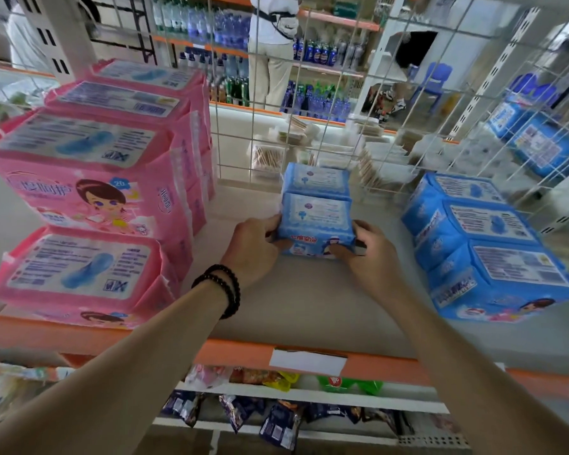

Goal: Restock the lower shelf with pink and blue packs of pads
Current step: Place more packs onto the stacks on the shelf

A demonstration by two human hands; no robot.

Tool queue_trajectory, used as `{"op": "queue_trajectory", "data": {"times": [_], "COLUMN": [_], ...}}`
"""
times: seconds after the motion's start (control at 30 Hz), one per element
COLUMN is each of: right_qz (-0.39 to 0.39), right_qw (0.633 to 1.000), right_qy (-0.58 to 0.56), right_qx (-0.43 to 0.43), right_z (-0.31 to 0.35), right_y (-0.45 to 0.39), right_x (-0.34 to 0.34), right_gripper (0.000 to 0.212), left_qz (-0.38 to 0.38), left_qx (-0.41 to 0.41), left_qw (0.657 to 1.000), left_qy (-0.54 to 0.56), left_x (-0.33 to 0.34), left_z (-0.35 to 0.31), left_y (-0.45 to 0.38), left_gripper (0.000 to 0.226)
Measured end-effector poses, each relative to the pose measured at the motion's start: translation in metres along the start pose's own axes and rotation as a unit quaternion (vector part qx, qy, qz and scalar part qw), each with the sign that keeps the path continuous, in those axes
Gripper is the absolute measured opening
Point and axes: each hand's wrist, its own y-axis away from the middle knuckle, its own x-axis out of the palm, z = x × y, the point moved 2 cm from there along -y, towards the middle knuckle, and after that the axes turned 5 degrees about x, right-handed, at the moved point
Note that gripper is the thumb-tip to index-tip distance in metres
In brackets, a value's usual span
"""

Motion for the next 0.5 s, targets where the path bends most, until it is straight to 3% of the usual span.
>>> {"op": "queue_trajectory", "data": {"times": [0.5], "right_qz": [0.017], "right_qw": [0.999], "right_qy": [0.033], "right_qx": [-0.007], "right_z": [-0.001], "right_y": [-0.012], "right_x": [-0.001], "right_gripper": [0.044], "left_qz": [-0.018], "left_qx": [-0.015], "left_qw": [0.997], "left_qy": [-0.076], "left_x": [-0.002], "left_z": [-0.009], "left_y": [-0.002], "left_gripper": [0.043]}}
